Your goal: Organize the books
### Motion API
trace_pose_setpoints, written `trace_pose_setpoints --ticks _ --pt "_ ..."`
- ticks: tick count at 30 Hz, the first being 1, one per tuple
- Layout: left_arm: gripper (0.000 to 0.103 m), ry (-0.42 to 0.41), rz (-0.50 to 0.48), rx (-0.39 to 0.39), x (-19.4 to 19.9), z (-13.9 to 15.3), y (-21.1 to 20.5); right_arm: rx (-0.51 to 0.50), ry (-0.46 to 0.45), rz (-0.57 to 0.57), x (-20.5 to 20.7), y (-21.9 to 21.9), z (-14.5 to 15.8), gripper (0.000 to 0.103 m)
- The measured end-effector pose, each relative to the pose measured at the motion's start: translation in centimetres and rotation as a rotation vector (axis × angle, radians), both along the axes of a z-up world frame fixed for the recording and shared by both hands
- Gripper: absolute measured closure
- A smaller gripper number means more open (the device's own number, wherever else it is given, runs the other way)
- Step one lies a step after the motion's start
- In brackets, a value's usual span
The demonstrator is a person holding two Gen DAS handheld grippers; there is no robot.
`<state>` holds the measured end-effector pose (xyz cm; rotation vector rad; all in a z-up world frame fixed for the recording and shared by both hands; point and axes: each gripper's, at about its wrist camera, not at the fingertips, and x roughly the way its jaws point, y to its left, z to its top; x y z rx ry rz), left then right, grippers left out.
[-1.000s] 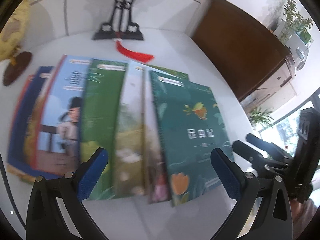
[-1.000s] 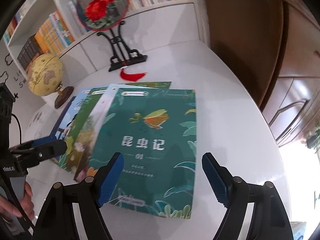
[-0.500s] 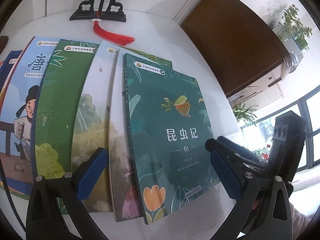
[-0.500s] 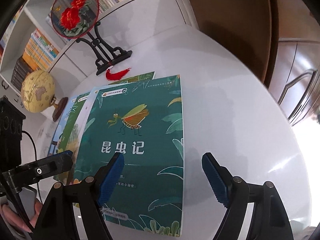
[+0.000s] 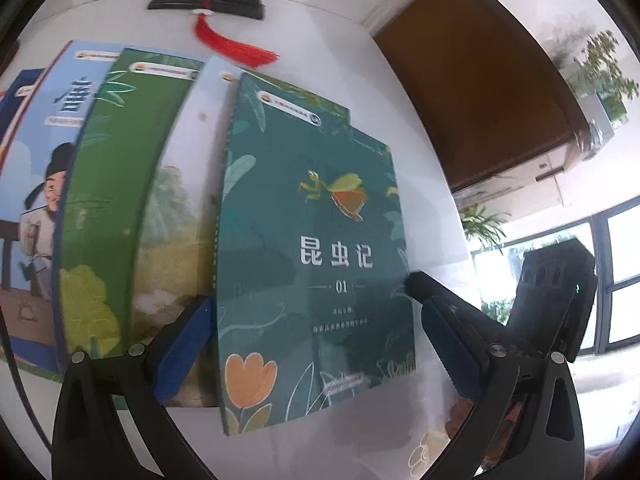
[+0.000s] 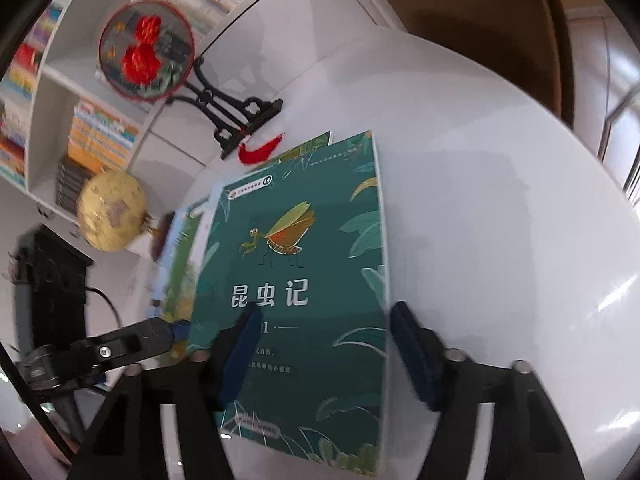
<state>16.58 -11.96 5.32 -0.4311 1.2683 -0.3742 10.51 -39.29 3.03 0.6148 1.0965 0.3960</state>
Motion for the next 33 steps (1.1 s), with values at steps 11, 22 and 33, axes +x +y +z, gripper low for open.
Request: trace_pose_setpoints --ticks 11,22,33 --pt "0.001 -0.079 0.025 0.149 -1.1 2.9 2.2 0.290 -0.026 0.069 0.0 1.0 0.0 0.065" --pt "0.004 -0.061 -0.013 0.040 -1.1 2.0 1.5 0.220 0.042 0.152 1.8 4.9 -1.1 0.095" --pt "0.040 -0.268 -0.188 0.292 -2.7 5.1 -1.6 -0.050 -0.087 0.225 2.0 7.1 2.5 0.097"
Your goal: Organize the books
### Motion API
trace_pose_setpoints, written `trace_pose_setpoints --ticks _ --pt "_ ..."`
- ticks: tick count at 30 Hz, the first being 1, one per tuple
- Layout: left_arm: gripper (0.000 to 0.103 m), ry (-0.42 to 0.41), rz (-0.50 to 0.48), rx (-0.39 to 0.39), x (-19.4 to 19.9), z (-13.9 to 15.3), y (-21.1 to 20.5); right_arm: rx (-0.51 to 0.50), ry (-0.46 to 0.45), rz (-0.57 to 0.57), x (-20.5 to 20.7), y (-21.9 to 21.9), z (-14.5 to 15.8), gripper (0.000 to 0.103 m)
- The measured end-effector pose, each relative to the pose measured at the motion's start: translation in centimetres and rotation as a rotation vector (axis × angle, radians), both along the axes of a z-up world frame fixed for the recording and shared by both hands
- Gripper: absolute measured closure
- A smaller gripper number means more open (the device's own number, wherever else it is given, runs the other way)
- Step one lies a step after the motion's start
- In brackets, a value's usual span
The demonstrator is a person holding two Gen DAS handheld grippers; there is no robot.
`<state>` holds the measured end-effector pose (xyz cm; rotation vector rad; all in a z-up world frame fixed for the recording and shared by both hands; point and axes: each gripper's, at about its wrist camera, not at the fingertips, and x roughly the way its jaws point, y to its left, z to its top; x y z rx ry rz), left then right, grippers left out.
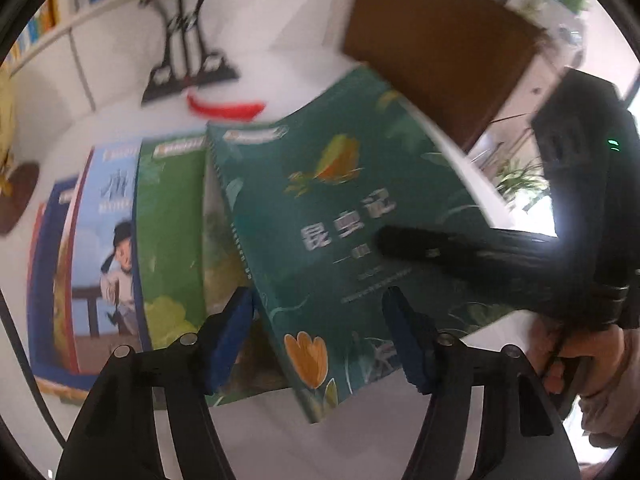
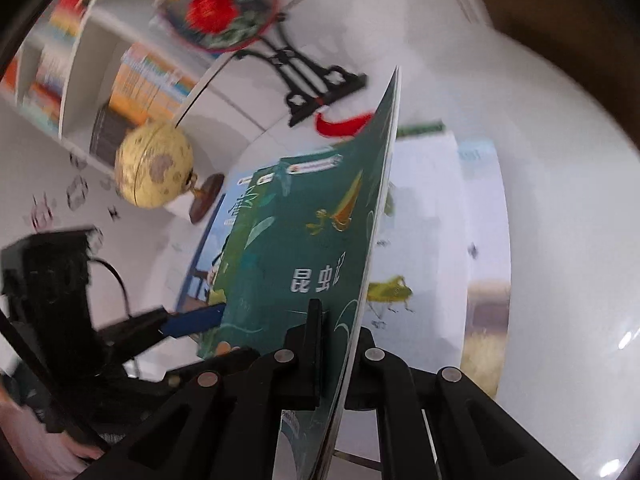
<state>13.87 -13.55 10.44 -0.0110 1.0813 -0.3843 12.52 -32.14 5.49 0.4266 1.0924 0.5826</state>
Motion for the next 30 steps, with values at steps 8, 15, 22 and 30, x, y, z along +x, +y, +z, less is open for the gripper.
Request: trace_pose_setpoints --ticks 8,15,22,30 --pt "0.040 0.049 0.018 -0.043 1.9 -1.1 0.4 -0.082 -0.057 0.054 -0.3 0.8 1.5 0.097" --pt "0.040 0.064 0.012 -0.010 4.3 -0.5 -0.4 -0.130 -0.036 0.048 -0.2 0.9 0.8 0.097" --pt "0.041 0.052 -0.030 0.003 2.3 0.1 -0.6 -0.120 -0.073 0.051 -1.1 1.3 2.0 0.097" --pt "0.041 0.027 0.039 0.005 0.3 1.3 2.6 -0.126 -0.097 0.093 -1.5 4.2 3.6 0.097"
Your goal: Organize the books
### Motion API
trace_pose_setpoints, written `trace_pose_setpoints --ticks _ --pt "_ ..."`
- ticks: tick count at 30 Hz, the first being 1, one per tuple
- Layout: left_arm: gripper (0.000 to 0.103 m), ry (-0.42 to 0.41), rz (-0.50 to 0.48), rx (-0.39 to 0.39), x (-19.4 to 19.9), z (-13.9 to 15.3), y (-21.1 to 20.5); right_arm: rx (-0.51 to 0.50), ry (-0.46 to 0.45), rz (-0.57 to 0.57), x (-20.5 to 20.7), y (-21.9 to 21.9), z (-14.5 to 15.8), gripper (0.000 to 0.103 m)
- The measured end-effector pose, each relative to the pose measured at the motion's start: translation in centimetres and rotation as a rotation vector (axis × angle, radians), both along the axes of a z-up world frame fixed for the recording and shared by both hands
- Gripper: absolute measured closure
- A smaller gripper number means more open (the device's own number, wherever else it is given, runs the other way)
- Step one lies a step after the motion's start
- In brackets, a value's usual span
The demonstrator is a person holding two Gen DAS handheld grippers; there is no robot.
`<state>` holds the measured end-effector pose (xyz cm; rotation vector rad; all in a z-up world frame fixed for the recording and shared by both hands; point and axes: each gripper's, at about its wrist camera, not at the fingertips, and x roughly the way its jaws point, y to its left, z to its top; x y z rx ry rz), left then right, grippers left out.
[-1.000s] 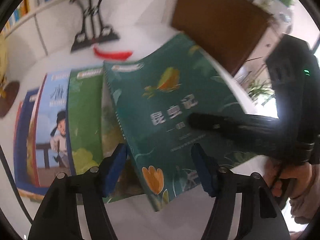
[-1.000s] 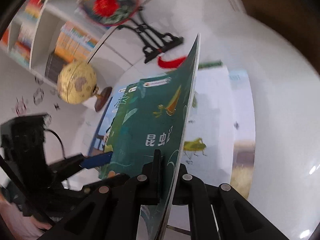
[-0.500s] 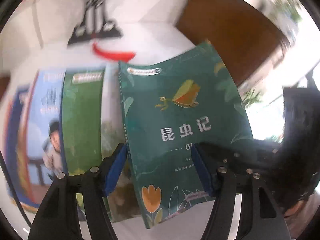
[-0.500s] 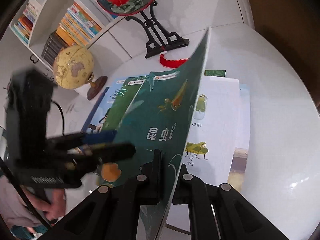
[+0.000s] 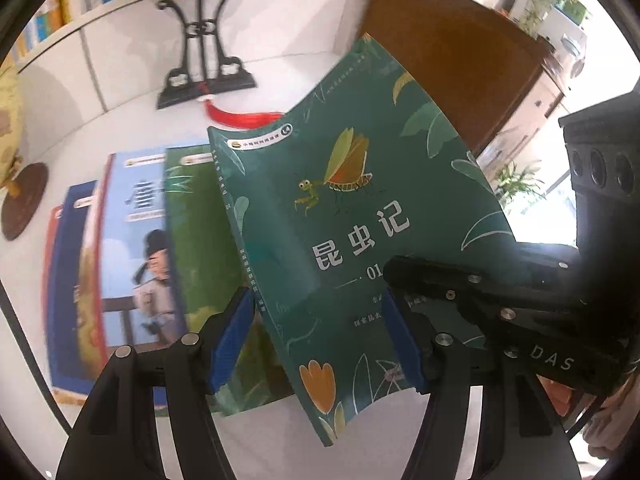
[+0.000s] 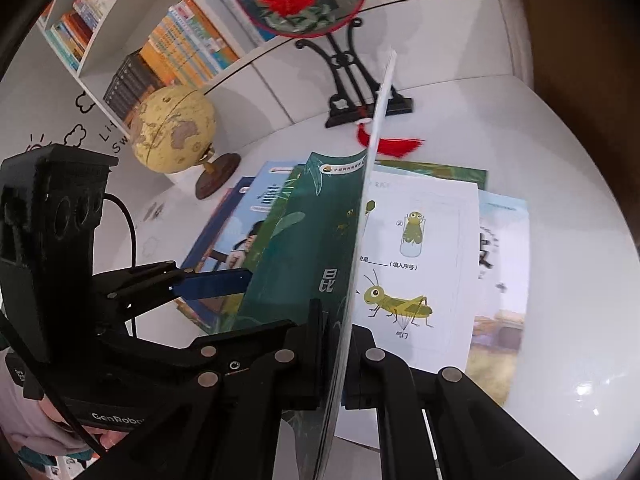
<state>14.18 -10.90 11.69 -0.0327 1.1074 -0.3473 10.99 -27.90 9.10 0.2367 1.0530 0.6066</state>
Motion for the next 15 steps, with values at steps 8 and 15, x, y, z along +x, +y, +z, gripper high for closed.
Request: trace_pose_setpoints --ticks 8,15 --pt "0.041 -0.039 0.098 -0.025 -2.4 2.0 5.9 0.028 -0.026 0.055 -0.6 5.3 1.8 0.097" --pt "0.041 -0.068 0.232 -0.035 -5.3 3.1 13.7 0.046 -0.053 0.162 -1.3 13.5 3.5 0.097"
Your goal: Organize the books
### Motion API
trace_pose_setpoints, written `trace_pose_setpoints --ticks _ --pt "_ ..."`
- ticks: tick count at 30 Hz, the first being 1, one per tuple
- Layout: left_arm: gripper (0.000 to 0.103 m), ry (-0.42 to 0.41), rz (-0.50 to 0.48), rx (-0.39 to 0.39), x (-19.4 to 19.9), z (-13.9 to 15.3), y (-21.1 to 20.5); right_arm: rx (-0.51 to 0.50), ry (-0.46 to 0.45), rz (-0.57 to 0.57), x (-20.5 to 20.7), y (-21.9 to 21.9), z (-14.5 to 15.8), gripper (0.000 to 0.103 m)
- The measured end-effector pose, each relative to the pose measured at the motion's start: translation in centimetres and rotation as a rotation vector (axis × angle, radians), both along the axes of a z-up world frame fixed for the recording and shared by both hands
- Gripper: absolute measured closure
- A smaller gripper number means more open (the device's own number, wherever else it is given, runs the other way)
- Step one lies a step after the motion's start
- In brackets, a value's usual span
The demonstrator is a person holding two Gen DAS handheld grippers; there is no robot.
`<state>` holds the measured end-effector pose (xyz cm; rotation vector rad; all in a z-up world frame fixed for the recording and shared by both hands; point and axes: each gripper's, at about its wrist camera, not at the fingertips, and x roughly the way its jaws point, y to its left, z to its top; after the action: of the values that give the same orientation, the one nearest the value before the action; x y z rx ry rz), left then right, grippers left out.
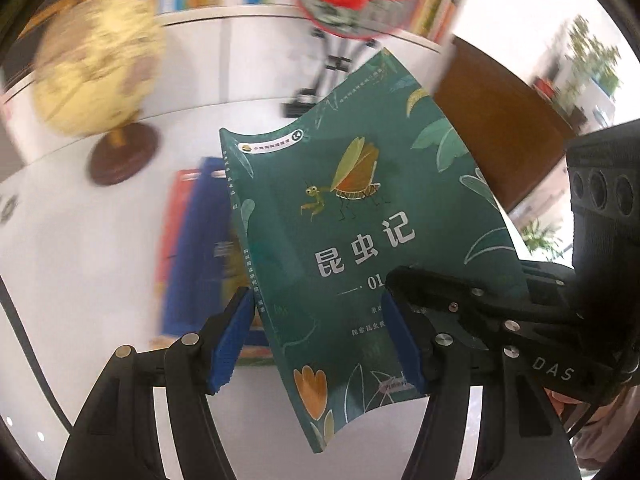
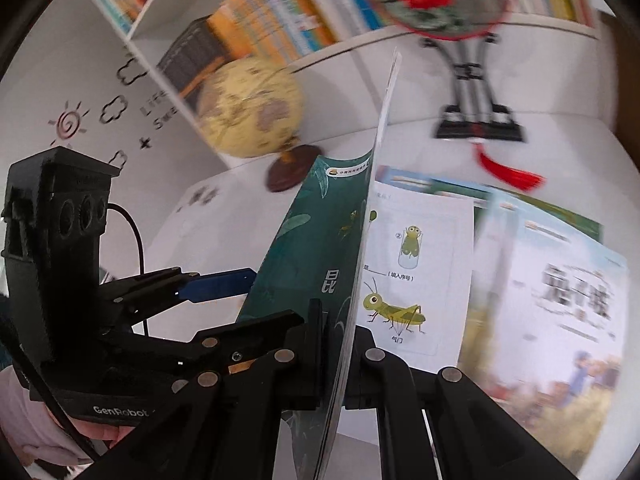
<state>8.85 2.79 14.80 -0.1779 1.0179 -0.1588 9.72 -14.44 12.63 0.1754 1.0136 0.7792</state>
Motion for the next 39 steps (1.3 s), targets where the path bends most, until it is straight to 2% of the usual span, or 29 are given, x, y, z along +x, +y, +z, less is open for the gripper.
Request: trace_pose_setpoints --ticks 4,9,15,20,24,28,39 --pt "0.041 -0.021 0.083 0.014 -2.1 0.9 4.7 0.030 0.012 0.053 -0.6 5.0 0.7 0.097" --pt "0.041 -0.021 0.177 -0.006 -4.8 0.9 11.1 0.066 0.019 0.120 -1.5 12.5 1.5 0.097" --pt "0.041 0.030 0.248 0.004 -8.0 -1.6 17.0 0.085 0.075 0.145 -3.3 19.8 0.4 0.097" --pt "0.041 0.098 0.274 -0.004 -9.5 -4.6 19.9 0.069 0.173 0.126 -4.7 24.4 -2.3 0.097" --pt "0.041 0.138 0.288 -0.022 -9.7 -6.7 22.5 0.042 0.188 0.136 -5.8 27.2 -3.4 0.097" --pt "0.041 0.152 0.308 -0.033 -9.7 -7.5 24.0 0.016 0.221 0.114 -6.1 29.0 -4.8 0.097" --pt "0.041 0.182 0.322 -0.036 -9.6 -9.5 27.0 -0.008 0.279 0.090 -6.0 30.8 -7.1 0.097"
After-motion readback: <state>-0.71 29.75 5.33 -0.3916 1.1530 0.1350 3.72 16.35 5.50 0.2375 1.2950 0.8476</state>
